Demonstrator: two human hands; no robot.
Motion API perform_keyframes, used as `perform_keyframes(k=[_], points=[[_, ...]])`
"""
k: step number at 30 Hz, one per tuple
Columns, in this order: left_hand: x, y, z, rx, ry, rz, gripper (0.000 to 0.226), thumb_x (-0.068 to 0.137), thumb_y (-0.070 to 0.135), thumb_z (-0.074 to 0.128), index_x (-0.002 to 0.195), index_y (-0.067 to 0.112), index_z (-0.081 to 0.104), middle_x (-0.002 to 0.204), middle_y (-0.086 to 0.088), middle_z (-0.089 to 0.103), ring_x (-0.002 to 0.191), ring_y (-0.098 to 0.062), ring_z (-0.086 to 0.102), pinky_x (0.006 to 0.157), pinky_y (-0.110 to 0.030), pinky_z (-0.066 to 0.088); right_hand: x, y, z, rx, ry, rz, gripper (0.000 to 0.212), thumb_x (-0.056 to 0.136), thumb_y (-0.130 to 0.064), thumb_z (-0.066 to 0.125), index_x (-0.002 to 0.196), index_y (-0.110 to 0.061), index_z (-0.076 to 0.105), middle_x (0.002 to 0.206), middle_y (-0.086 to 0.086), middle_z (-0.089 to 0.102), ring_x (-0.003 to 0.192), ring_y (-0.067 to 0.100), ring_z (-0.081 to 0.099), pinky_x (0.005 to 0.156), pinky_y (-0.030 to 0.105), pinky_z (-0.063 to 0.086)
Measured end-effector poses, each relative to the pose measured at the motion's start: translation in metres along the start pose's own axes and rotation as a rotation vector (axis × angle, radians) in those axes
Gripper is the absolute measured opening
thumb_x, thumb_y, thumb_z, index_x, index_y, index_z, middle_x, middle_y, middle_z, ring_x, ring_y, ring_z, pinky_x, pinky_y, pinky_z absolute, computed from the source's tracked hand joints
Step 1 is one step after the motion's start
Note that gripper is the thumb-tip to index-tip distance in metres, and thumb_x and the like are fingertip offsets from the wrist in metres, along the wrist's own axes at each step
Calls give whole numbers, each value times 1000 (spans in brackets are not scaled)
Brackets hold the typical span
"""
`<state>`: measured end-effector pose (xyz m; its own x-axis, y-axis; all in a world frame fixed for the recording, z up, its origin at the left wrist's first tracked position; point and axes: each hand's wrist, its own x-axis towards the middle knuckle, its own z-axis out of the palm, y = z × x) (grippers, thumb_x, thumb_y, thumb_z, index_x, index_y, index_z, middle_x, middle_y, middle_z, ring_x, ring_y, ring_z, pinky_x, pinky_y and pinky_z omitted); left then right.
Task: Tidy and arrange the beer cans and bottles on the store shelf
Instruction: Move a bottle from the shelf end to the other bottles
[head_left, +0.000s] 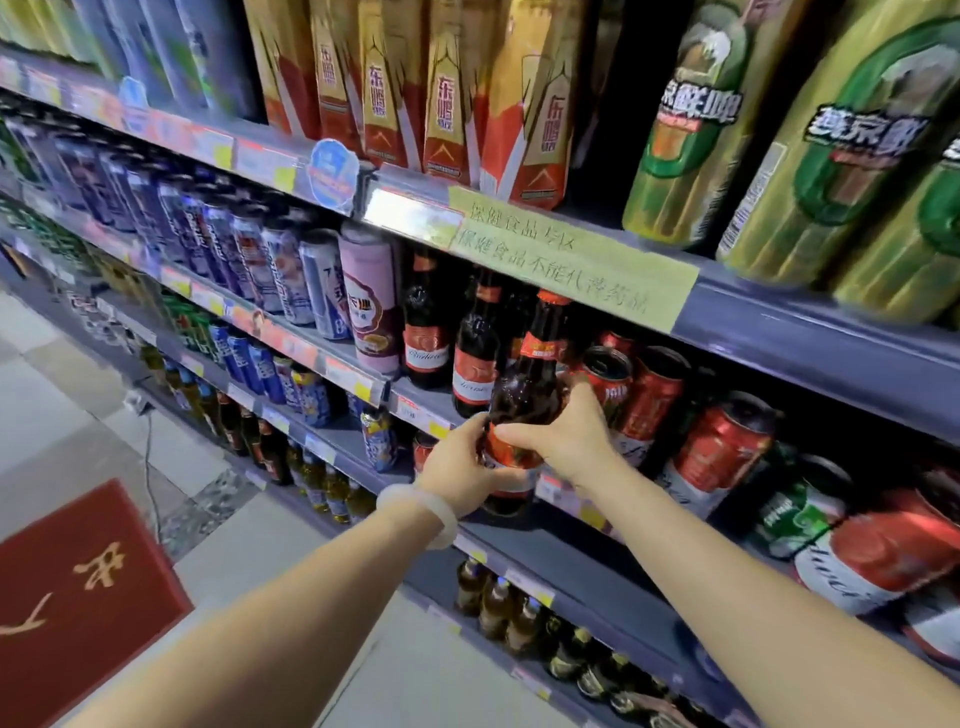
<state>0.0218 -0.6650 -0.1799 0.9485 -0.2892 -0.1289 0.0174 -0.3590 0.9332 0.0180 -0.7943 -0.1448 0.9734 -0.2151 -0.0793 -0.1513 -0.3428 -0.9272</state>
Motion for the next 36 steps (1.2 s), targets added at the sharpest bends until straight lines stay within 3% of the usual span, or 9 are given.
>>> perform_keyframes(k=[4,7,11,14,17,22,27,30,36], points=[[26,-5,-6,-8,-11,10,59,67,21,81,118,29,52,108,12,64,103,-8,60,87,-24,47,21,-3,10,-144,54,23,66,64,-20,83,111,-14,38,100,-2,49,97,17,51,79,31,42],[45,-6,-15,-25,-67,28,59,70,15,78,121,24,50,106,14,60,103,-6,57,80,-14,43,33,-8,14,-187,88,68,66,68,-25,81,115,-9,38,106,3,47,101,20,49,79,32,41],[63,-4,-27,89,-137,64,67,71,22,78,130,20,44,112,12,57,107,-6,53,85,-15,39,44,-14,22,-174,179,126,82,65,-29,81,131,-9,37,127,7,50,116,24,50,92,37,45],[72,1,-36,132,-131,112,68,74,18,75,133,13,41,109,11,54,106,-7,51,72,2,34,48,-23,28,-203,237,139,79,64,-31,81,128,-13,38,121,4,51,110,23,51,88,35,46],[81,5,-36,127,-126,106,79,78,20,72,143,10,27,128,1,52,123,-13,45,80,-2,29,54,-27,31,-255,284,105,77,65,-32,80,128,-15,39,123,6,51,112,25,52,87,33,47],[86,-5,-23,182,-57,126,62,82,15,66,137,8,38,114,-3,61,96,-16,56,77,-26,44,56,-25,43,-247,297,174,72,73,-24,76,131,-9,36,121,10,50,113,28,52,91,36,47],[96,-11,-14,199,7,163,49,83,9,59,130,8,44,112,-10,64,100,-28,60,75,-35,48,66,-24,46,-285,318,159,80,75,-21,74,139,-7,27,138,13,38,121,30,48,97,36,44],[95,-13,-7,163,77,148,35,84,2,50,119,7,48,98,-10,64,91,-32,60,62,-29,40,67,-20,48,-361,252,197,63,80,-25,69,130,-2,38,135,16,40,121,31,47,94,33,42],[102,-16,3,151,113,89,31,87,4,43,118,2,45,102,-18,63,80,-30,54,65,-31,35,70,-24,44,-531,225,220,68,87,-28,63,137,1,27,130,18,48,119,33,48,91,35,41]])
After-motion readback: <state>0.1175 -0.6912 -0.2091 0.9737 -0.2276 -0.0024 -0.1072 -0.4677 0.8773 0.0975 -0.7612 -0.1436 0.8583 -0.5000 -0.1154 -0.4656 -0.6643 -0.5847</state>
